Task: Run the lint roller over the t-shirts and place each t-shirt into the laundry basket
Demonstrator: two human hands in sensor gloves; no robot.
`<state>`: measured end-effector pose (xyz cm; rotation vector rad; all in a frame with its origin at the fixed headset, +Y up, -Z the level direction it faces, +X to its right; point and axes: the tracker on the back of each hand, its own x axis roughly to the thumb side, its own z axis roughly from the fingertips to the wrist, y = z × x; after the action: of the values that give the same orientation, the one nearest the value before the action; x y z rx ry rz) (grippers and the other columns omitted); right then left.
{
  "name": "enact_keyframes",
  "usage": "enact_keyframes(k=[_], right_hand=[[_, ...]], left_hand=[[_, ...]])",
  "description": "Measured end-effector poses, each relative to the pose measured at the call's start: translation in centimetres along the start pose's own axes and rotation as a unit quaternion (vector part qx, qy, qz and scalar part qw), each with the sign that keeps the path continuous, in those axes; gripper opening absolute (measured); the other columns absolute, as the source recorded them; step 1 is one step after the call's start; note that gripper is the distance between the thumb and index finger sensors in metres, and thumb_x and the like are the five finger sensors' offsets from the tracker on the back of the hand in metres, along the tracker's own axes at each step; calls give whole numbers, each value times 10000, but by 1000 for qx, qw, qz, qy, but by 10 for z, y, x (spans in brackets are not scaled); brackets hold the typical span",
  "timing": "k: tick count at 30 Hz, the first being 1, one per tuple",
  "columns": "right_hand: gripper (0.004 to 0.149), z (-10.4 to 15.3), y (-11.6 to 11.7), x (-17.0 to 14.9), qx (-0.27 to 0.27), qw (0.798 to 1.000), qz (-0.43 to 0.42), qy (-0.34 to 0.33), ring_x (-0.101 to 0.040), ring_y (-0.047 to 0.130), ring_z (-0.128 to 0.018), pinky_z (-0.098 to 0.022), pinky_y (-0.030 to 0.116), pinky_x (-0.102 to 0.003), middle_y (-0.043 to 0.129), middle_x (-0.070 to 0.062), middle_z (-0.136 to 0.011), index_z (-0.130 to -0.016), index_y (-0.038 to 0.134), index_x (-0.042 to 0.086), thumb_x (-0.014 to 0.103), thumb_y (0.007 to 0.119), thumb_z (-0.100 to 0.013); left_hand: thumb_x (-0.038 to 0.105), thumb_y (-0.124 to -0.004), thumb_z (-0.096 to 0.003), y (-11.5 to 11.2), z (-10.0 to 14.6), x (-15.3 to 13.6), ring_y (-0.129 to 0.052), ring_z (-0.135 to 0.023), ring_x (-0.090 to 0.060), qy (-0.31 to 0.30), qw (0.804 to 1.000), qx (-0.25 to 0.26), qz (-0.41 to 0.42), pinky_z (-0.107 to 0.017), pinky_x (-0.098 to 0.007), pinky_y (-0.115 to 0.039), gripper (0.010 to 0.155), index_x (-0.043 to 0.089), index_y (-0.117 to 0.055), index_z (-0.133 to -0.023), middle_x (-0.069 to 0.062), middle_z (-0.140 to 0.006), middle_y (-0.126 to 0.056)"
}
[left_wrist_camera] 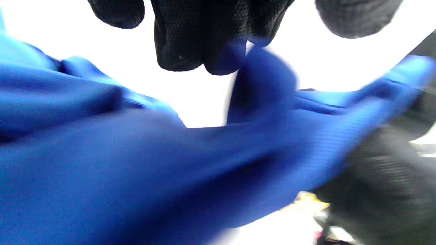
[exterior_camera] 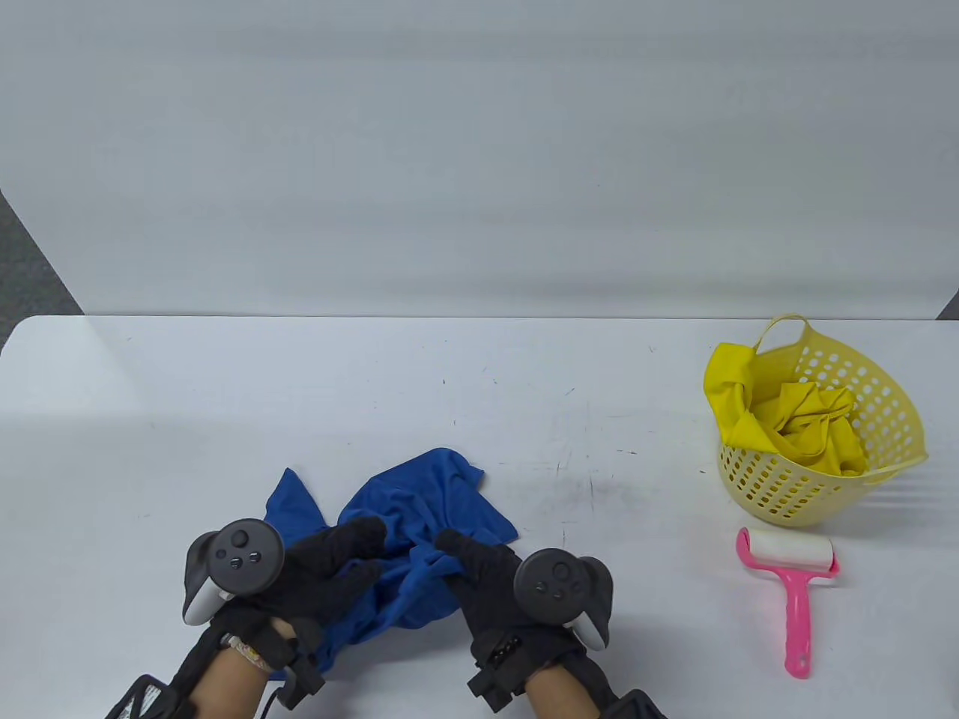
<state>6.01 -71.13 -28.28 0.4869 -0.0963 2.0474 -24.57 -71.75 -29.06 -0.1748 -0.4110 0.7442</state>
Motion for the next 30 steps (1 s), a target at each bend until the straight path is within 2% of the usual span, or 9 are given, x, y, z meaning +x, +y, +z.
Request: enact_keyframes(k=[4,7,11,14,17,20,22,24,30], right_hand=[[471,-2,-16,-21,17,989,-150,11,-448,825,-780,-557,602,-678,852,-151,-848,-915,628,147,310,675,-476],[472,-2,-15,-28,29,976,-216,8,-453,810,-796,-563,599,-675,834,-154,-873,-924,618,156,308,673,-481],[477,-3,-14,-32,54,964,-260,7,-433,812,-810,-573,606,-659,830,-133,-892,-936,606,173,331,670,-490],[480,-5,-8,-35,94,940,-329,6,-408,846,-794,-577,630,-631,850,-113,-880,-944,596,176,352,663,-503],[486,-3,-7,-34,75,915,-397,12,-388,899,-735,-554,670,-611,891,-103,-831,-937,611,164,375,672,-504],[486,-3,-15,-35,48,917,-395,5,-369,917,-720,-551,684,-601,906,-87,-817,-934,620,177,392,669,-501],[481,-4,-16,-37,63,911,-407,2,-356,928,-721,-554,693,-591,915,-77,-814,-931,628,184,396,666,-501],[481,-5,-7,-37,99,894,-438,6,-362,924,-728,-559,686,-594,914,-81,-821,-933,628,179,390,665,-502],[503,-4,14,-24,155,910,-385,14,-402,837,-799,-589,628,-612,836,-114,-897,-956,575,154,360,663,-506]], left_hand=[[762,-716,-370,-17,-6,-8,-469,-1131,-497,40,994,-100,-35,-766,-743,-393,1004,285,-287,-1142,-153,-1213,-454],[721,-764,-391,-32,-10,4,-517,-1118,-498,26,991,-127,-35,-763,-742,-407,941,278,-400,-1138,-147,-1197,-539],[602,-752,-472,-42,-12,16,-646,-1077,-447,18,988,-104,-114,-757,-713,-477,656,303,-633,-1044,-79,-1116,-714],[453,-741,-532,-41,-11,16,-740,-1025,-411,7,996,-66,-52,-747,-696,-517,417,317,-769,-926,-64,-1016,-837],[428,-735,-531,-30,-7,15,-772,-997,-382,11,999,-16,-51,-747,-684,-527,391,303,-772,-900,-25,-959,-867],[456,-707,-535,-13,-2,6,-778,-993,-365,22,999,42,-25,-744,-672,-545,392,313,-750,-897,-9,-952,-861],[498,-711,-534,-11,-2,0,-748,-1008,-395,3,995,19,100,-745,-684,-525,435,306,-741,-923,-46,-987,-839],[609,-721,-493,-21,-5,2,-645,-1050,-451,-25,986,-31,165,-752,-706,-465,681,253,-592,-1058,-108,-1077,-732],[690,-757,-408,-48,-11,33,-323,-1163,-470,-94,989,-111,-9,-768,-760,-266,927,297,-334,-1133,-95,-1215,-483]])
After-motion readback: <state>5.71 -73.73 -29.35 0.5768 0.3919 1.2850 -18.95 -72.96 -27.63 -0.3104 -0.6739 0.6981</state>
